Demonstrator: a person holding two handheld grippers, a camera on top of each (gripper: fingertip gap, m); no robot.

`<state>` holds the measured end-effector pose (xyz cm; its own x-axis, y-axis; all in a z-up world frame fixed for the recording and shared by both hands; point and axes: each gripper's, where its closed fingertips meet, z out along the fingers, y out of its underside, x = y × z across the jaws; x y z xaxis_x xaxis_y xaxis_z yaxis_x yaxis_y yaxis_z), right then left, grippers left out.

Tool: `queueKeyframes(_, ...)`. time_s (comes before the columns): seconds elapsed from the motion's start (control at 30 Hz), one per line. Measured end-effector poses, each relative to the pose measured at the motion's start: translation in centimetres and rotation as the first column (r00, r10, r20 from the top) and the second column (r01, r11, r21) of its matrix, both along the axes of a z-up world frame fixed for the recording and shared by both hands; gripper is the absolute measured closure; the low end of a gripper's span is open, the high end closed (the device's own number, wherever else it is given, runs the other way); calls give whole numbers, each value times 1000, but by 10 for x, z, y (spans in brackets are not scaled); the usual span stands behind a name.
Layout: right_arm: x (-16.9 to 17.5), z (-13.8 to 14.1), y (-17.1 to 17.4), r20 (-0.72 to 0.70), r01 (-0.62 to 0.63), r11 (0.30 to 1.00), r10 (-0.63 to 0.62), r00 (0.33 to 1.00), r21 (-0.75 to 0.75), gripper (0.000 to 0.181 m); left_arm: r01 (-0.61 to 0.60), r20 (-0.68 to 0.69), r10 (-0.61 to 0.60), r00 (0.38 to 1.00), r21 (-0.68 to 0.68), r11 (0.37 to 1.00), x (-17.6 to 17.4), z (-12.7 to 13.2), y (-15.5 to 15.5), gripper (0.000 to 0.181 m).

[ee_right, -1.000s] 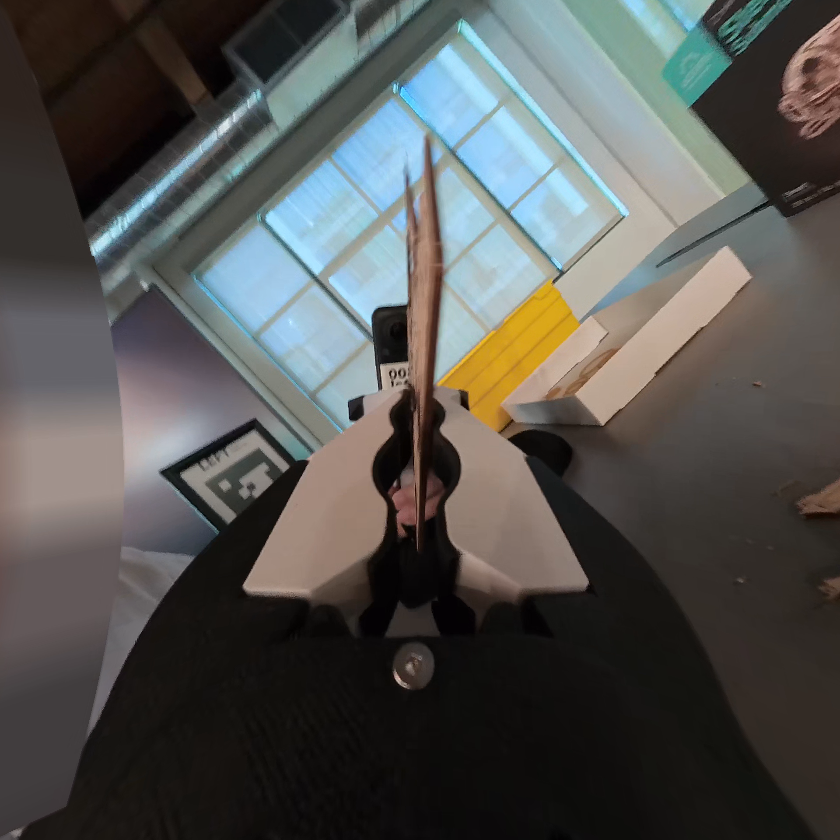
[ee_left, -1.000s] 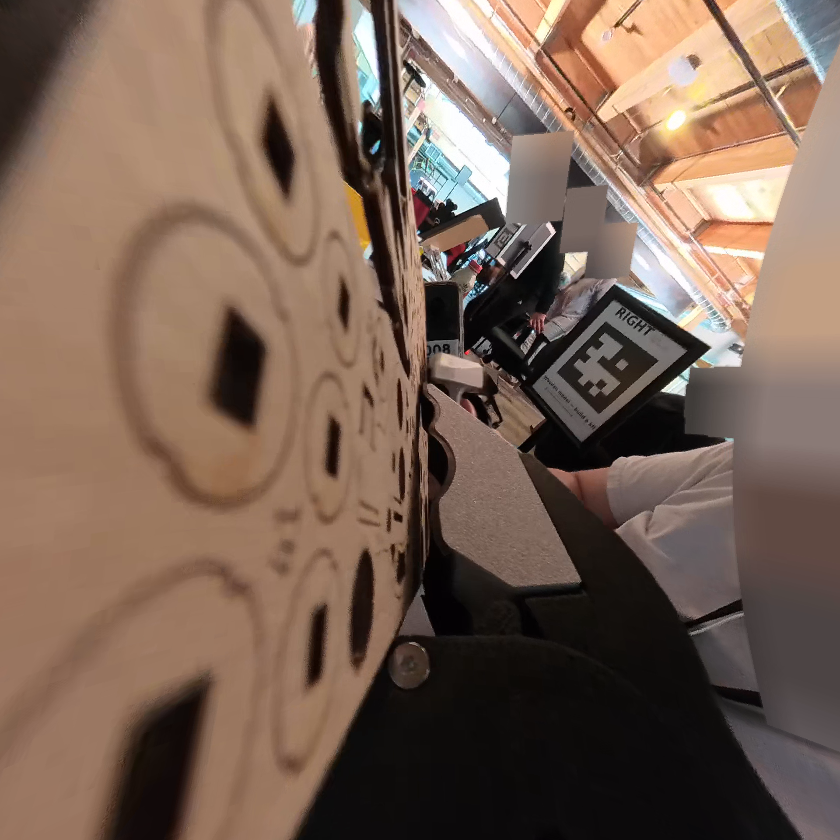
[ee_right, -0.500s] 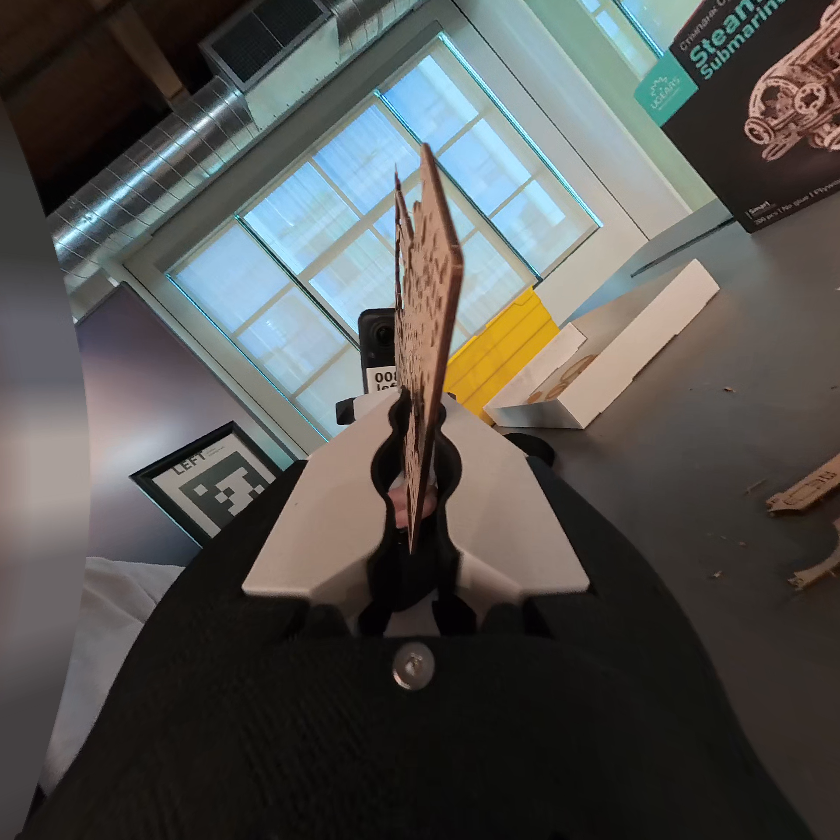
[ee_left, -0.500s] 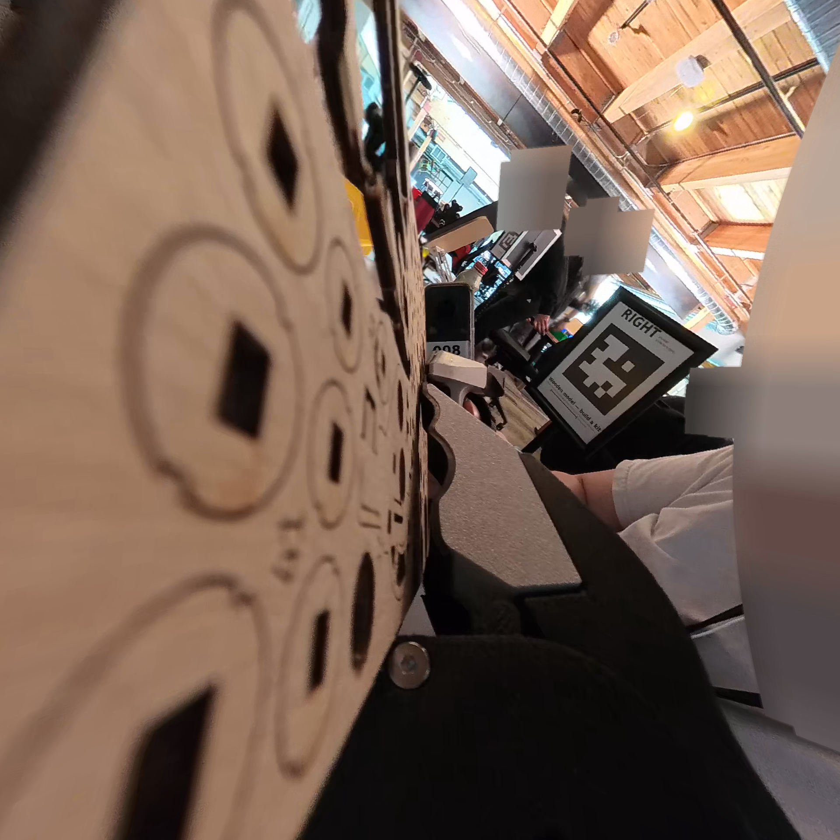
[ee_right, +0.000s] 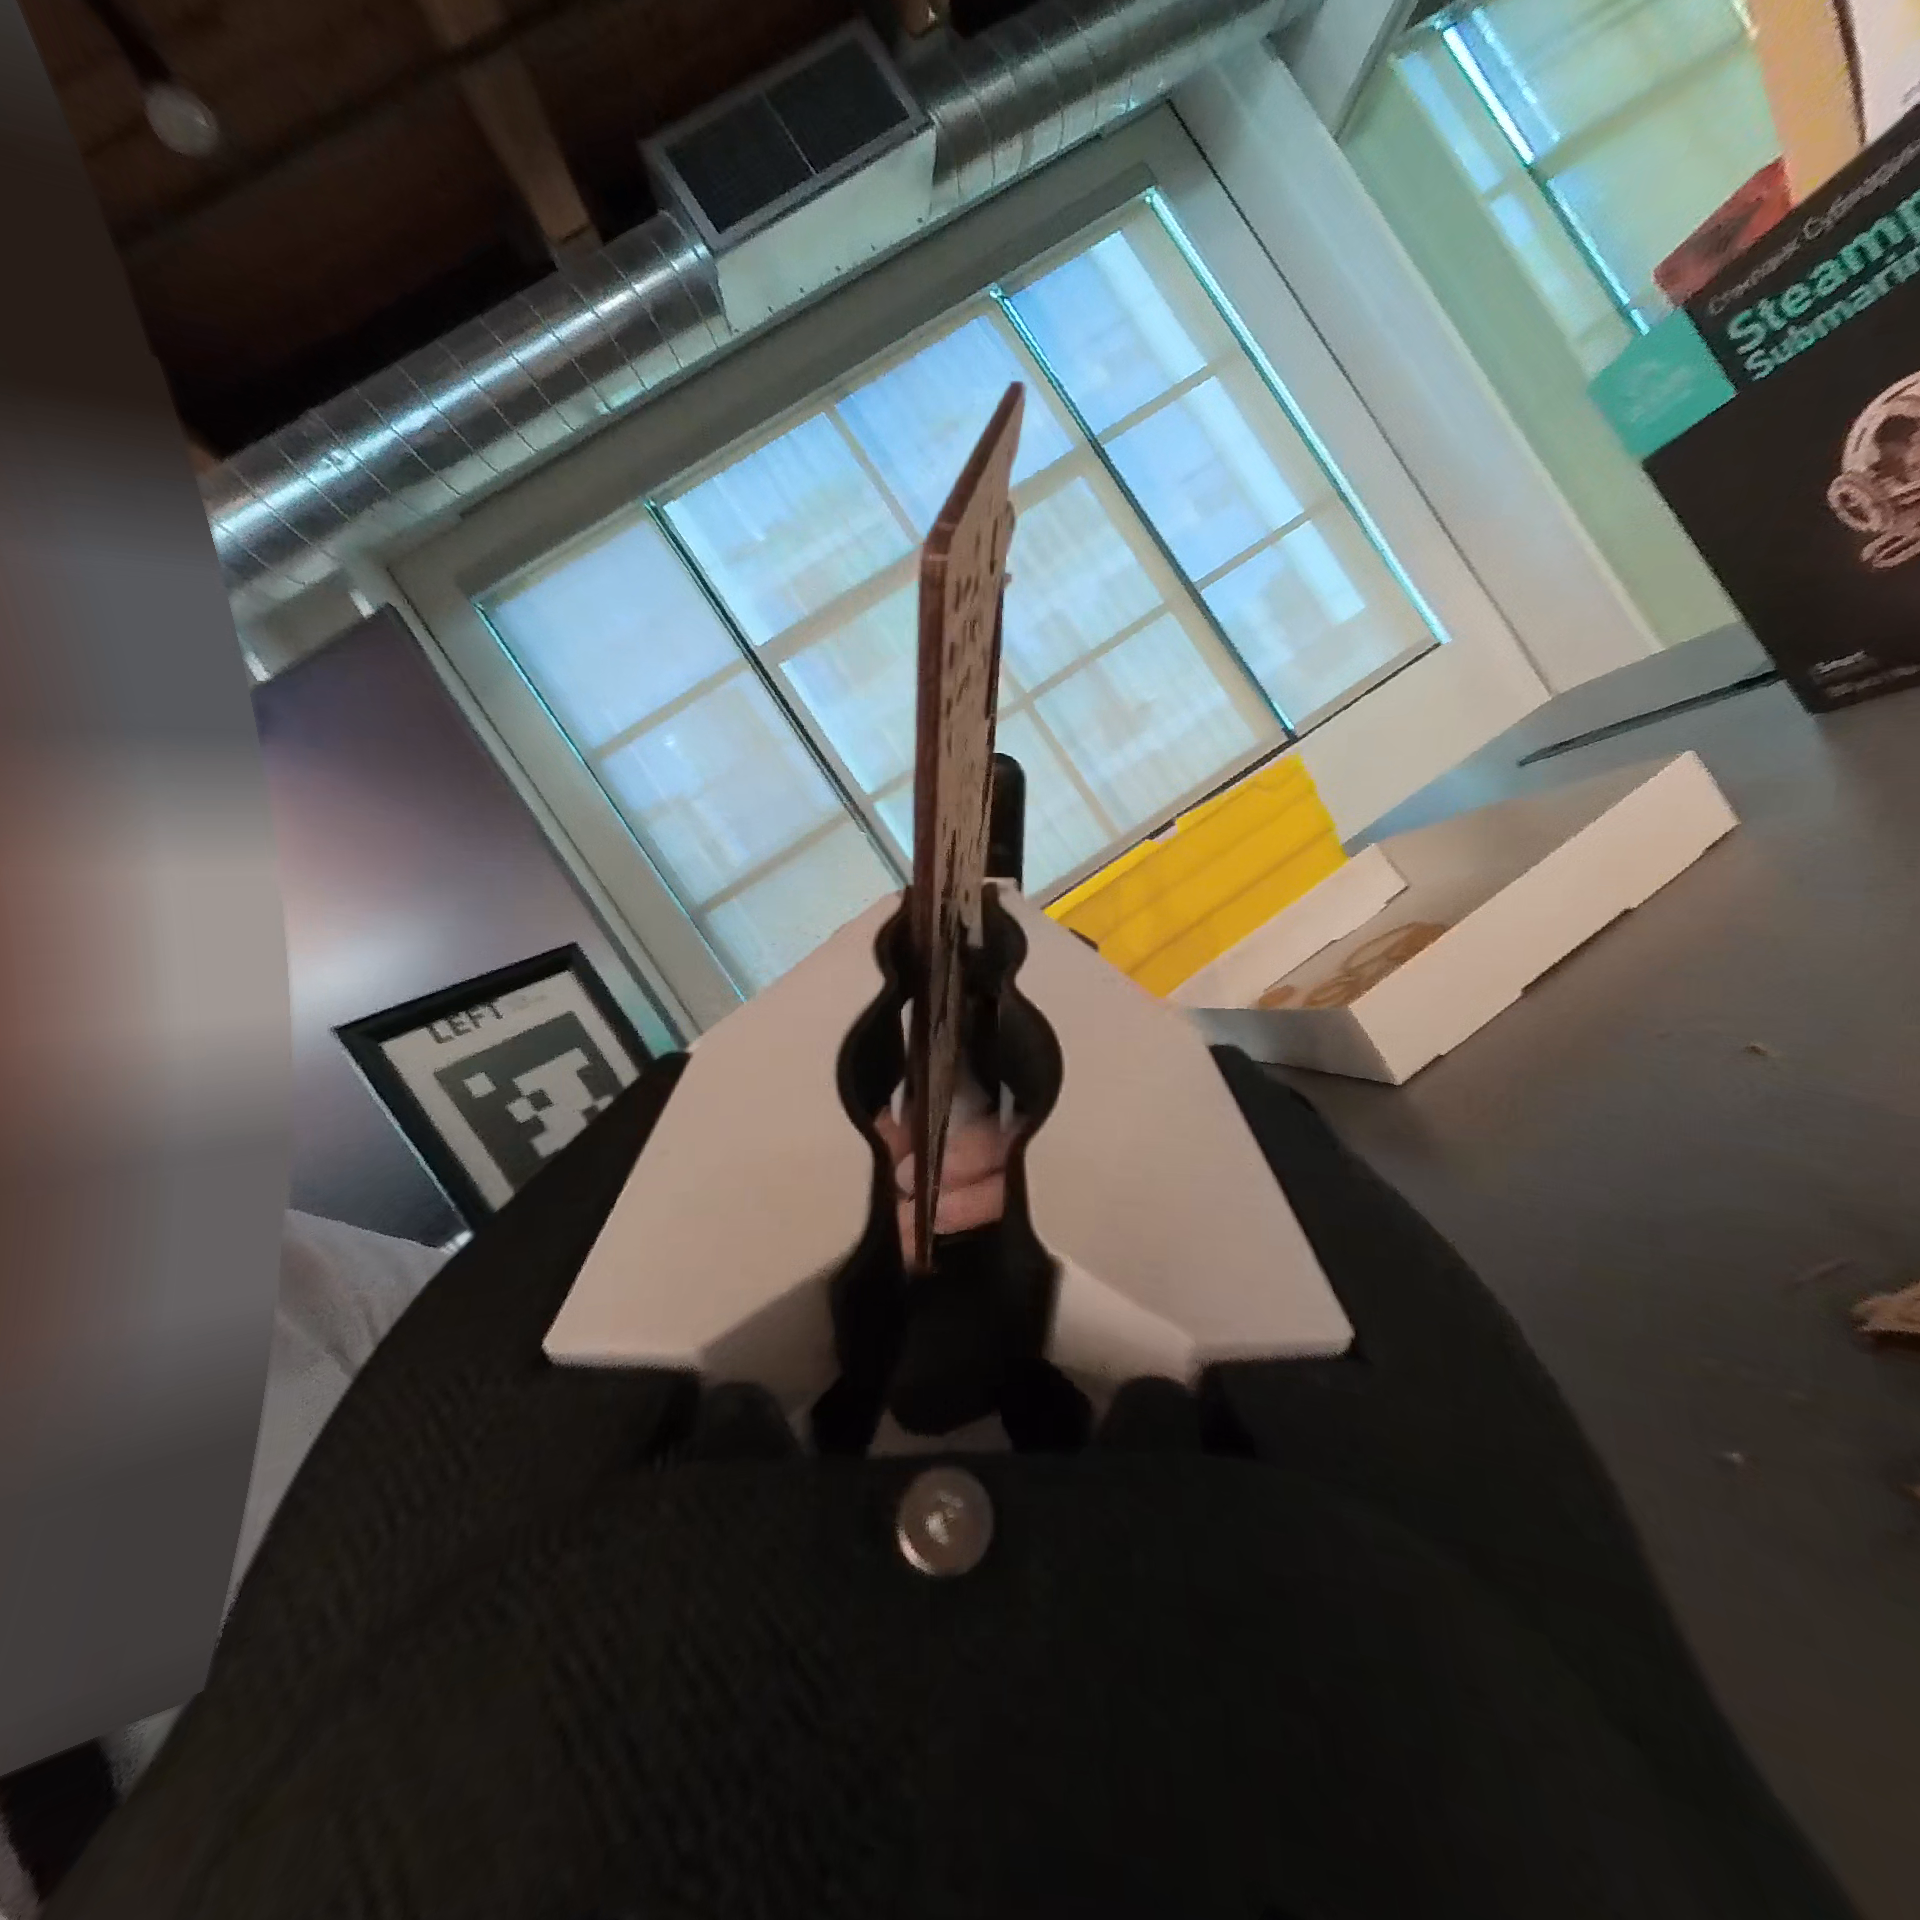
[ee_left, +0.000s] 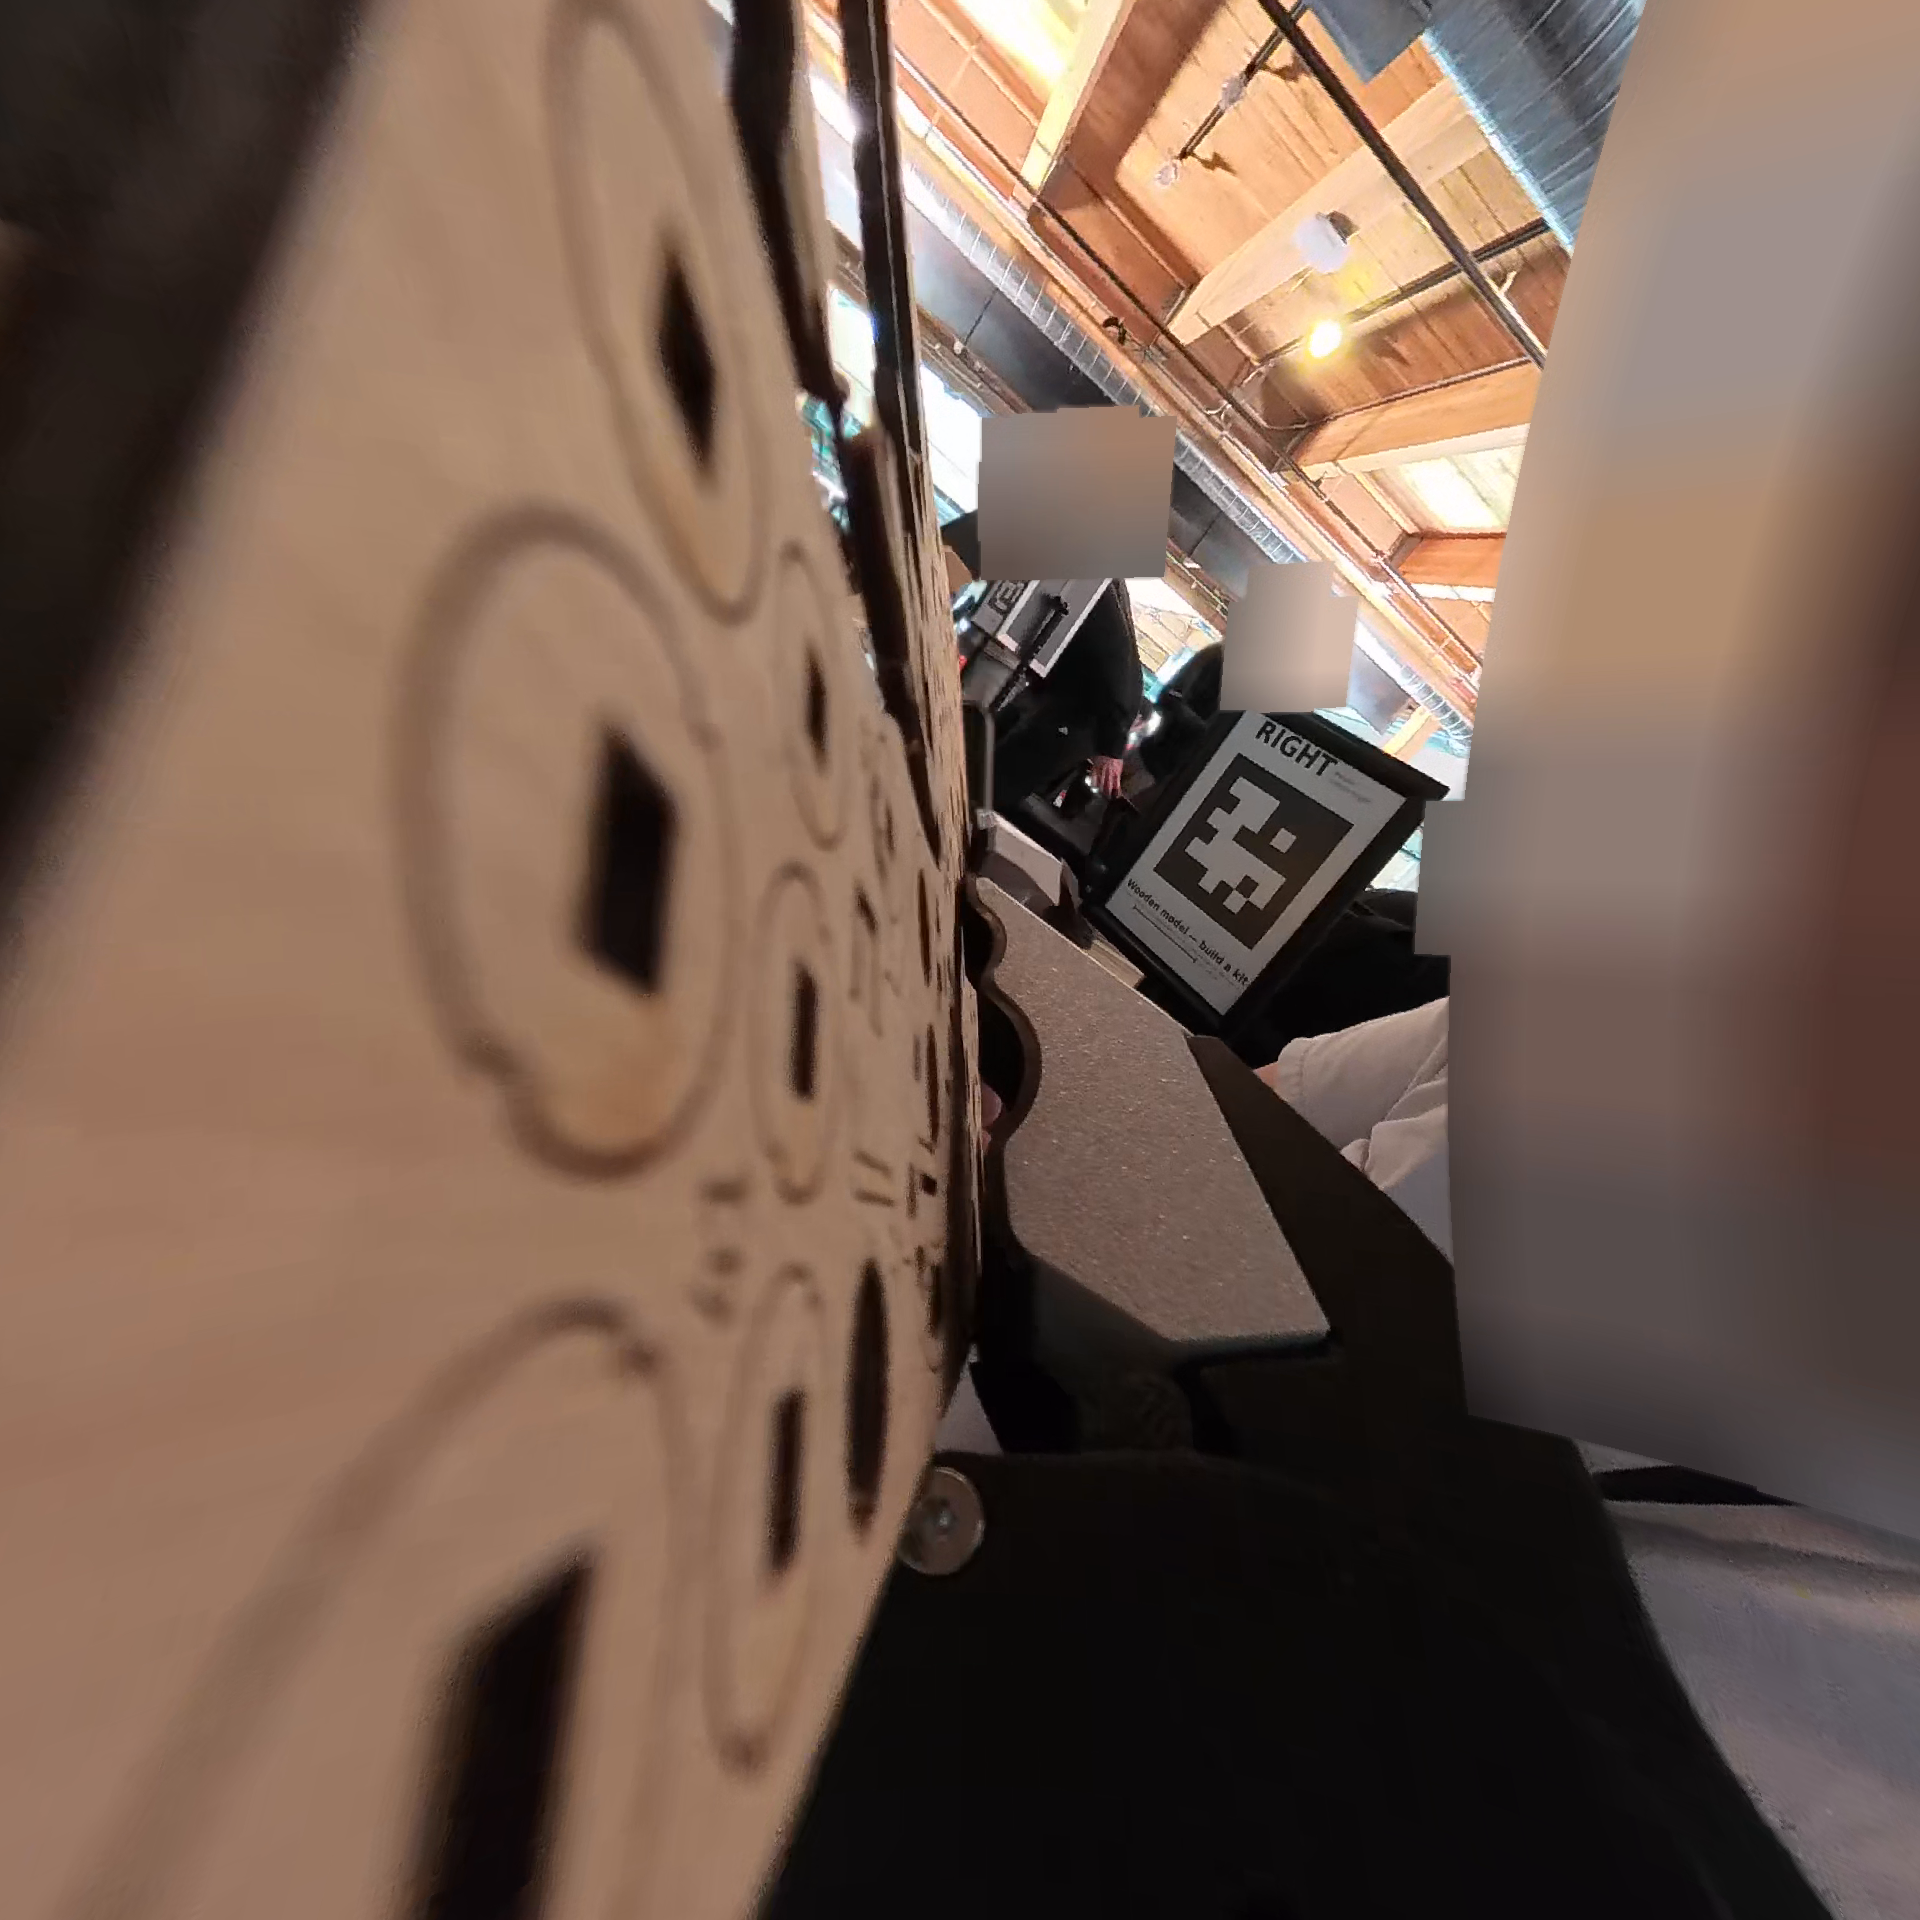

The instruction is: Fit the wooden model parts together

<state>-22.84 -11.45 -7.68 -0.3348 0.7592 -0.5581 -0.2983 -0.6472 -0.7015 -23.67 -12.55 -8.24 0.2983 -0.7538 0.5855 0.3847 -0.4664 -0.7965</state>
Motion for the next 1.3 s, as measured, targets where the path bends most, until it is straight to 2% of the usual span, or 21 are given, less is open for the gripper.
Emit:
queueKeyframes(0.2,-4,-2,-5,28,1,999,-2,1000,41,170,-10,-34,12,999,46,999,2,2,-2,181)
queueKeyframes(0.37,-6,-3,-5,33,-5,1000,4,999,30,169,-40,-120,49,992,75,996,6,-5,-1,181)
queueKeyframes(0.5,-10,-8,-5,72,4,999,-7,997,44,180,-59,-158,72,985,86,995,8,-8,0,181)
queueKeyframes(0.63,-10,-11,-4,90,13,999,-18,996,52,180,-74,-179,89,980,87,993,8,-10,1,181)
queueKeyframes(0.93,-11,-17,2,147,107,986,-125,981,126,173,-132,-254,161,954,130,983,7,-14,4,179)
queueKeyframes(1.0,-10,-15,1,123,79,992,-92,988,103,173,-112,-226,135,965,112,987,8,-12,2,181)
queueKeyframes(1.1,-6,-2,-5,35,33,996,-36,999,82,180,-43,-111,49,993,58,997,8,-4,-2,181)
queueKeyframes(1.2,5,8,-2,-30,64,994,-61,998,84,175,-17,-38,18,999,29,999,3,1,-3,181)
queueKeyframes(1.3,11,9,4,-35,106,991,-103,994,86,171,-21,-27,22,999,33,999,1,3,-3,181)
